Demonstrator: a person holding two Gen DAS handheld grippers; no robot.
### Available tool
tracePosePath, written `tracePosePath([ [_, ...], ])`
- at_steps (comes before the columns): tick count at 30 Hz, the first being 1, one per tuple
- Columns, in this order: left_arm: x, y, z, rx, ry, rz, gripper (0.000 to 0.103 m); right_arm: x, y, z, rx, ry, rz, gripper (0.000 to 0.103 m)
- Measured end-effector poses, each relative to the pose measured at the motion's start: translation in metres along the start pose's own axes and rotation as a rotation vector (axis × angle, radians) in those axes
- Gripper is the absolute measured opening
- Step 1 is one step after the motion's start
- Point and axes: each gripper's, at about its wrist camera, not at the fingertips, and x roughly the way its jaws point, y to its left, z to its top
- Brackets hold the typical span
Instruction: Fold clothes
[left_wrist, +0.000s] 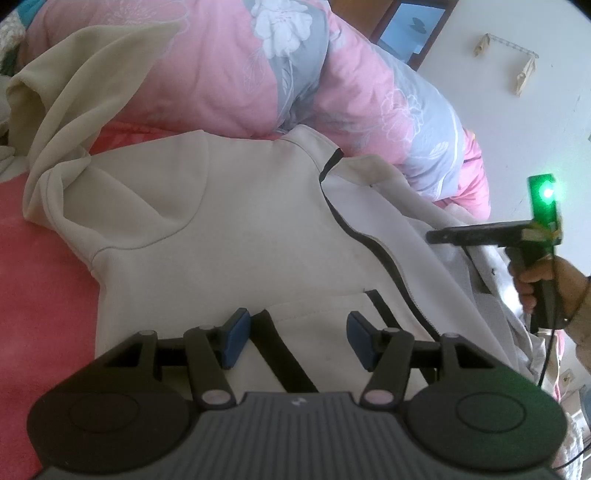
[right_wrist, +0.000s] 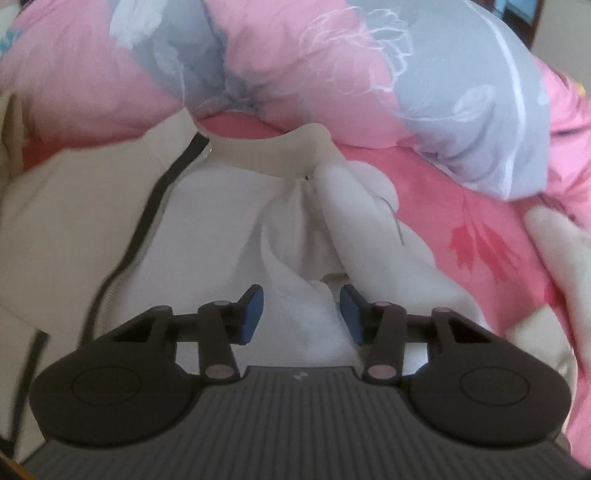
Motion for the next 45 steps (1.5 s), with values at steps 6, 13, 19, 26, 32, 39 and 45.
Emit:
tracePosePath([
  [6, 0.0, 0.0, 0.0, 0.008, 0.002, 0.004, 0.06, 0.004, -0.006, -0.012, -0.054, 0.008, -0.095, 0.002],
  [13, 0.001, 0.001, 0.0, 0.009, 0.002, 0.004, 0.06, 0.022, -0.02, -0.025, -0.063, 0.03, -0.191, 0.003],
  [19, 0.001, 0.001, -0.001, 0.008, 0.001, 0.002, 0.06, -0.001, -0.029, -0.022, 0.007, 0.007, -0.152, 0.011],
  [26, 0.001, -0.001, -0.002, 0.011, 0.001, 0.007, 0.06, -0.088, -0.044, -0.047, 0.315, 0.018, 0.04, 0.041],
  [32, 0.001, -0.001, -0.003, 0.015, 0.001, 0.01, 0.06, -0.099, -0.017, -0.087, 0.382, 0.109, 0.074, 0.04],
  [39, 0.0, 0.0, -0.002, 0.009, 0.002, 0.004, 0.06, -0.096, 0.019, -0.105, 0.198, 0.094, -0.018, 0.001],
  [45, -0.001, -0.001, -0.002, 0.017, 0.003, 0.011, 0.06, -0.106, 0.018, -0.12, 0.127, 0.096, -0.134, 0.001],
])
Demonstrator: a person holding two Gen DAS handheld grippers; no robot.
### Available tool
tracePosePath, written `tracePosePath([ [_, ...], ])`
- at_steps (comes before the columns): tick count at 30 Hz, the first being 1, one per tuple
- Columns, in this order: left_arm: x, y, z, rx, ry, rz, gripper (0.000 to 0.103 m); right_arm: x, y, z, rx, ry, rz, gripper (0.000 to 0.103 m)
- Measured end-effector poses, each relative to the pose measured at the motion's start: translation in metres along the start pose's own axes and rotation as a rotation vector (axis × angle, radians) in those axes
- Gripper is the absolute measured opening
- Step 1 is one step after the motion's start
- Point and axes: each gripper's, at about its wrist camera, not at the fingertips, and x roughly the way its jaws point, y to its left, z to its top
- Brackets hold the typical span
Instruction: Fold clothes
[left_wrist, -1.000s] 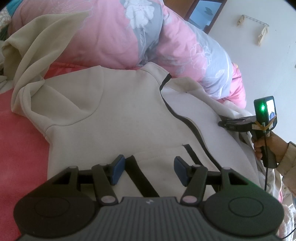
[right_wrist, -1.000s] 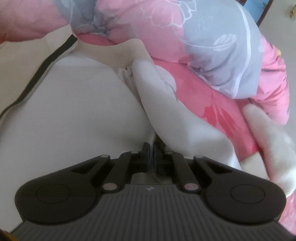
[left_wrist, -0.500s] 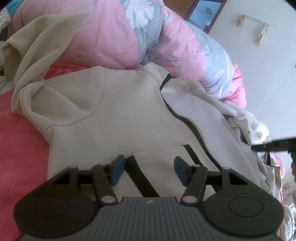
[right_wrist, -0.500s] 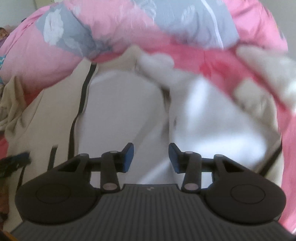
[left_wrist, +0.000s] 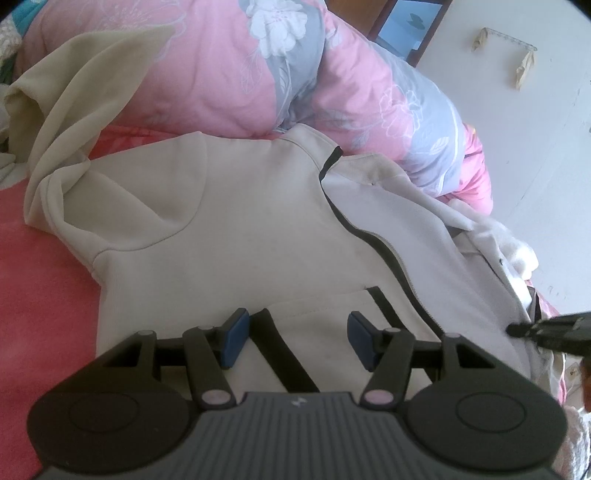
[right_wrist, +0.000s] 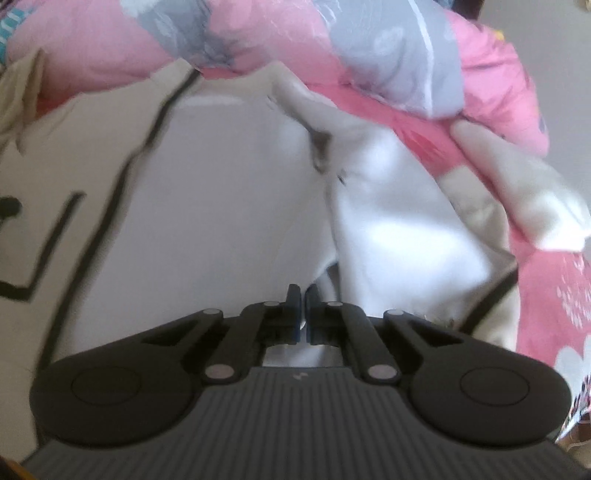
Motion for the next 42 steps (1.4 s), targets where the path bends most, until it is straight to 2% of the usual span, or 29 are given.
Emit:
tracePosePath([
  [5, 0.0, 0.001, 0.0, -0.004, 0.0, -0.002, 0.06, 0.007, 0.004, -0.006, -0.031, -0.01, -0.041, 0.002],
  [6, 0.0, 0.0, 0.0, -0.003, 0.0, -0.002, 0.06, 0.002, 0.001, -0.005, -0.016, -0.02, -0.037, 0.005],
  [9, 0.0, 0.0, 0.0, -0.003, 0.0, -0.001, 0.06, -0.026, -0.028, -0.009, 0.154, -0.05, 0.019, 0.018],
  [11, 0.0, -0.001, 0.0, -0.002, 0.001, 0.0, 0.06, -0.05, -0.053, -0.019, 0.307, -0.069, 0.076, 0.021],
  [12, 0.0, -0.001, 0.0, -0.001, 0.001, 0.0, 0.06, -0.06, -0.065, -0.026, 0.381, -0.071, 0.103, 0.027],
  [16, -0.001, 0.0, 0.001, -0.001, 0.0, 0.0, 0.06, -0.081, -0.101, -0.064, 0.618, -0.01, 0.191, 0.039],
  [18, -0.001, 0.0, 0.001, 0.0, 0.0, 0.0, 0.06, -0.083, -0.111, -0.082, 0.715, 0.031, 0.231, 0.041],
  [22, -0.001, 0.0, 0.002, 0.0, -0.001, -0.001, 0.06, -0.078, -0.115, -0.11, 0.824, 0.107, 0.269, 0.047],
  [27, -0.002, -0.001, 0.002, 0.004, 0.0, 0.003, 0.06, -0.068, -0.11, -0.128, 0.87, 0.104, 0.295, 0.048],
  [30, -0.002, -0.001, 0.002, 0.005, -0.001, 0.004, 0.06, -0.067, -0.109, -0.127, 0.881, 0.05, 0.335, 0.044],
  [32, -0.002, -0.001, 0.002, 0.006, 0.0, 0.004, 0.06, -0.063, -0.108, -0.127, 0.88, 0.023, 0.34, 0.034],
  [34, -0.002, -0.001, 0.002, 0.005, -0.001, 0.002, 0.06, -0.06, -0.107, -0.128, 0.877, -0.005, 0.334, 0.006],
  [37, -0.002, 0.001, 0.002, 0.0, -0.001, -0.002, 0.06, -0.069, -0.104, -0.13, 0.864, -0.067, 0.312, 0.003],
  [42, -0.002, -0.001, 0.002, 0.003, 0.0, 0.001, 0.06, -0.112, -0.112, -0.129, 0.832, -0.142, 0.238, 0.003],
])
